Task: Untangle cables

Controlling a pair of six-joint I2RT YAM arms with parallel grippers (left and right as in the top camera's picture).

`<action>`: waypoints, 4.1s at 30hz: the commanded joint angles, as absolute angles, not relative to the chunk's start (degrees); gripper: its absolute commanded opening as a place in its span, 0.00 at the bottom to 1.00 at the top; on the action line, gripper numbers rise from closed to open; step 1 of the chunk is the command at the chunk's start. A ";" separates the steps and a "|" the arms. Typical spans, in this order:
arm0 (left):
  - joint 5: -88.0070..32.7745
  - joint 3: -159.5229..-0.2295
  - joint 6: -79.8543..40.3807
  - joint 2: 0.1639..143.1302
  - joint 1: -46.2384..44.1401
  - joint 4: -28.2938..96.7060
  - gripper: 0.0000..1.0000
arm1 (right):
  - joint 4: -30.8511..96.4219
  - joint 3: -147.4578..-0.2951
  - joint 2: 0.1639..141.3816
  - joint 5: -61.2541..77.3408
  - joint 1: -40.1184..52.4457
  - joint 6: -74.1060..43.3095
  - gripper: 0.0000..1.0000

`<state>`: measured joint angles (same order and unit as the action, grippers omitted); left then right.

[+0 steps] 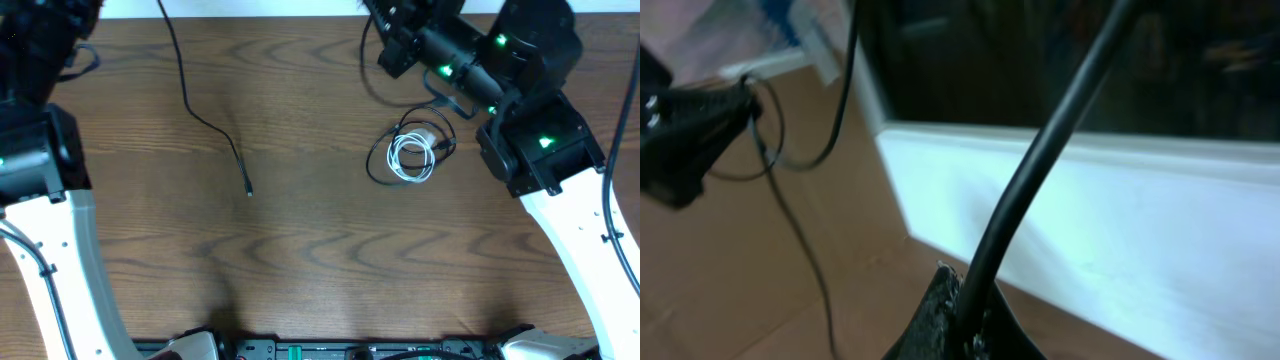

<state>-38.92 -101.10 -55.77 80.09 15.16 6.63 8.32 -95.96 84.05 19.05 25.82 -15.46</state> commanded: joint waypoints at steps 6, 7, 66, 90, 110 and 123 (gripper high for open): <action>-39.88 -102.24 -48.03 83.42 9.43 6.94 0.07 | 5.80 -95.68 87.48 11.79 25.91 -16.29 0.01; -39.88 -102.24 -48.03 83.77 9.28 6.98 0.07 | 6.15 -95.68 87.83 10.04 25.91 -16.29 0.01; -7.84 -101.65 -5.58 119.81 10.81 40.80 0.92 | 60.14 -95.61 103.13 8.97 21.21 -17.08 0.99; -18.09 -101.49 -22.04 127.22 4.91 40.86 0.07 | 60.93 -95.55 103.20 8.97 21.43 -17.08 0.99; -42.92 -101.49 -54.50 127.33 4.62 -5.69 0.72 | 62.02 -95.44 103.20 8.97 21.47 -17.08 0.99; -30.26 -101.49 -17.93 127.17 3.70 30.85 0.96 | 60.99 -93.69 103.24 8.97 21.47 -17.10 0.99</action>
<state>-36.71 -100.97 -27.94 127.22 2.76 26.04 61.06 -94.41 103.13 8.99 20.86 -17.52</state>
